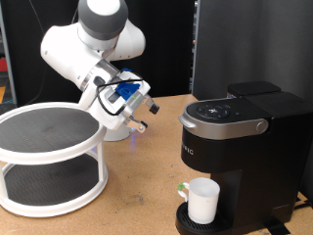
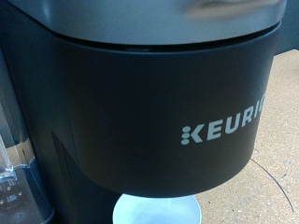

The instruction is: Make a cup of coffee with the keurig machine

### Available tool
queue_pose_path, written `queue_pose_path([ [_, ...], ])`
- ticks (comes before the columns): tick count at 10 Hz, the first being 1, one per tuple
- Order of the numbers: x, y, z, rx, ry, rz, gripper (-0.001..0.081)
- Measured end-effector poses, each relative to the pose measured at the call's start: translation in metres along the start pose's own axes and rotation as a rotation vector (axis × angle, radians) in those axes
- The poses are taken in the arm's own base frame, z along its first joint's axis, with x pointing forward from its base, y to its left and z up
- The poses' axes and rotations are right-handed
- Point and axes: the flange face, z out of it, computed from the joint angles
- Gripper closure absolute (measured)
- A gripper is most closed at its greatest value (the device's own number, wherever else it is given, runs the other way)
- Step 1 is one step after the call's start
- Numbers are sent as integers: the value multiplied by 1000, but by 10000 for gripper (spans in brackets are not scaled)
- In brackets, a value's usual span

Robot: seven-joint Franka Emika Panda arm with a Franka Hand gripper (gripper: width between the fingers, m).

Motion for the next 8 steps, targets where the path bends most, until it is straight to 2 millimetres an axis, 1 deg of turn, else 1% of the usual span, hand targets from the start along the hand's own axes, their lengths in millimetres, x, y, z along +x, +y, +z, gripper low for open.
queue_pose_path([
  [2, -1, 1, 1, -2, 0, 1, -2],
  [4, 4, -2, -1, 0, 13, 0, -2],
  [6, 15, -12, -7, 9, 33, 8, -2],
  [8, 27, -27, -17, 22, 50, 10, -2],
])
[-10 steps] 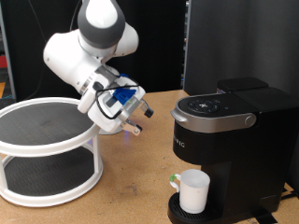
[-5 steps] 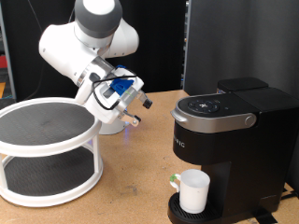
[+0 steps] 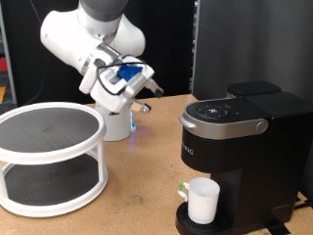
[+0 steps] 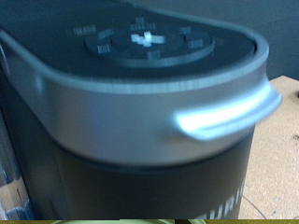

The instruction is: Make a cup of coffee with the keurig machine

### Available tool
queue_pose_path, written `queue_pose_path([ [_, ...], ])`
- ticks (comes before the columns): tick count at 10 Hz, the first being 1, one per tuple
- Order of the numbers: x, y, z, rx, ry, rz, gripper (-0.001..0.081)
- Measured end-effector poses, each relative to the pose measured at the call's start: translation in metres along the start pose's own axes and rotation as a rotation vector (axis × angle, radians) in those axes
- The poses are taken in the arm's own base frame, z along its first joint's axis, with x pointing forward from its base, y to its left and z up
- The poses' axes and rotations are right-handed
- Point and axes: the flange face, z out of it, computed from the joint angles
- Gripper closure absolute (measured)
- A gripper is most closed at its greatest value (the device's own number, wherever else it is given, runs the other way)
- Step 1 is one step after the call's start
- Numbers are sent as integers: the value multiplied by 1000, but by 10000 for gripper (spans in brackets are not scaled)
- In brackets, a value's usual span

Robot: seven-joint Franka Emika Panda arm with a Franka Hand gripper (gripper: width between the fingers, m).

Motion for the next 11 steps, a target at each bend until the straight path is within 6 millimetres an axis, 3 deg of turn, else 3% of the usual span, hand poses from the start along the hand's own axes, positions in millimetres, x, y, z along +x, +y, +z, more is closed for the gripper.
queue_pose_path([
  [7, 22, -36, -35, 80, 17, 25, -2],
  [9, 21, -36, -37, 86, 16, 30, -2],
  [11, 26, -47, -30, 211, 120, 130, -2],
])
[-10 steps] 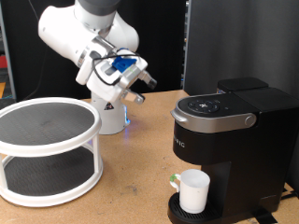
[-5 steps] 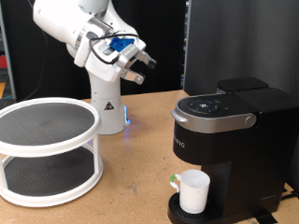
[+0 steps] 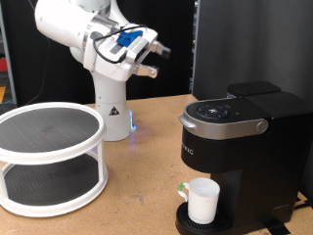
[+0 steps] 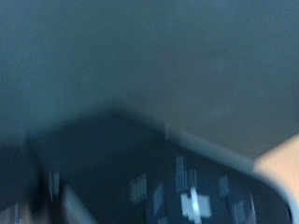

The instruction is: Make a cup of coffee with the keurig machine

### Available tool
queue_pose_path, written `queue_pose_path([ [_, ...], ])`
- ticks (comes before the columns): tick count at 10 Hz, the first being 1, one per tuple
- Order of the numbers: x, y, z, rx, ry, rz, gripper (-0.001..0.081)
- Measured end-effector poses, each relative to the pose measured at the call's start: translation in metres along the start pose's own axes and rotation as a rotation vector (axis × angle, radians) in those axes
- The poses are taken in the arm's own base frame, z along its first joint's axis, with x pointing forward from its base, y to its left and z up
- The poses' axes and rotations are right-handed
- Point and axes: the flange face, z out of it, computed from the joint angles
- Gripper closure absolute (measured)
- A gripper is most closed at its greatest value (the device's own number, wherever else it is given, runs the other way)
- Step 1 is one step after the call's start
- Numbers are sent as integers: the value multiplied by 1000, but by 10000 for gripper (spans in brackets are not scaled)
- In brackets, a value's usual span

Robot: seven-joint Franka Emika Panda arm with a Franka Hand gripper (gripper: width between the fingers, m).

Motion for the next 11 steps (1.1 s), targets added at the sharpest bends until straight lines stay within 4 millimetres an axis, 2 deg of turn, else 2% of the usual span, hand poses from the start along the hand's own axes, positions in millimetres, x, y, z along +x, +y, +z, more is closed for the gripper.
queue_pose_path([
  [4, 14, -35, 34, 334, 335, 271, -2],
  [5, 15, -36, 36, 377, 390, 324, -2],
  [7, 5, -31, 39, 281, 270, 249, -2],
  [10, -21, -18, 61, 60, -70, 164, -2],
  [11, -21, -17, 65, 8, -144, 161, -2],
])
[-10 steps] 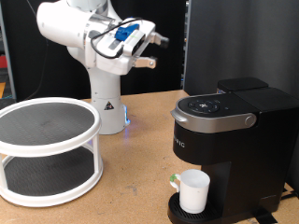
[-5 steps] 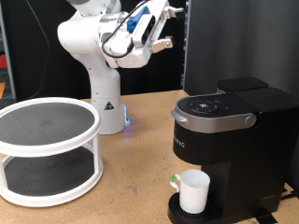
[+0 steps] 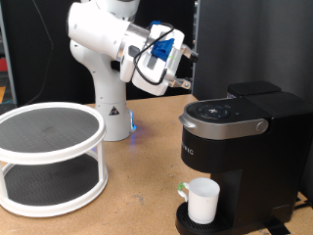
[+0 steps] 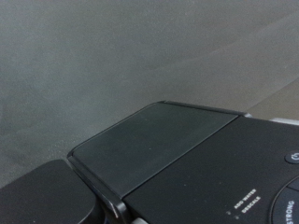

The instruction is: Make a cup of coffee with the keurig machine

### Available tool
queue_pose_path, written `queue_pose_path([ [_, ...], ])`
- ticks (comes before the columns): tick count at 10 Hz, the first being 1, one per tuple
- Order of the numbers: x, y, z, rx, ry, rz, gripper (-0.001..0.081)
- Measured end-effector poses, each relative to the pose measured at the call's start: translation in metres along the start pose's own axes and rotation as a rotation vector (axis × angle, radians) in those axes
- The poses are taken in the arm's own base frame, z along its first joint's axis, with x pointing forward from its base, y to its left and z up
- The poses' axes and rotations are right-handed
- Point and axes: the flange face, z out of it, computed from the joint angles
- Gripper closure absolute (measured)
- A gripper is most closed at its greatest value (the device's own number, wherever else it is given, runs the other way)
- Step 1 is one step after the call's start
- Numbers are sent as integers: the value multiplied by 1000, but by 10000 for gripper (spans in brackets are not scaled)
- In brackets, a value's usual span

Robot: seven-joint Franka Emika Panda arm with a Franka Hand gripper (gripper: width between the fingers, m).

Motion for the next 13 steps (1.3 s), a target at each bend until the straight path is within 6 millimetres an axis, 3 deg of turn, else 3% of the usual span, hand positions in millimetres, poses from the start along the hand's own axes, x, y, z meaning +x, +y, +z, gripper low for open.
queue_pose_path([
  [2, 0, 2, -1, -12, 13, -40, -2],
  [4, -3, 1, -1, -188, -76, -195, -2],
  [8, -11, -11, -8, -401, -463, -416, -2],
  [10, -12, -7, -8, -464, -483, -432, -2],
  [13, -20, -7, 4, -729, -741, -592, -2],
])
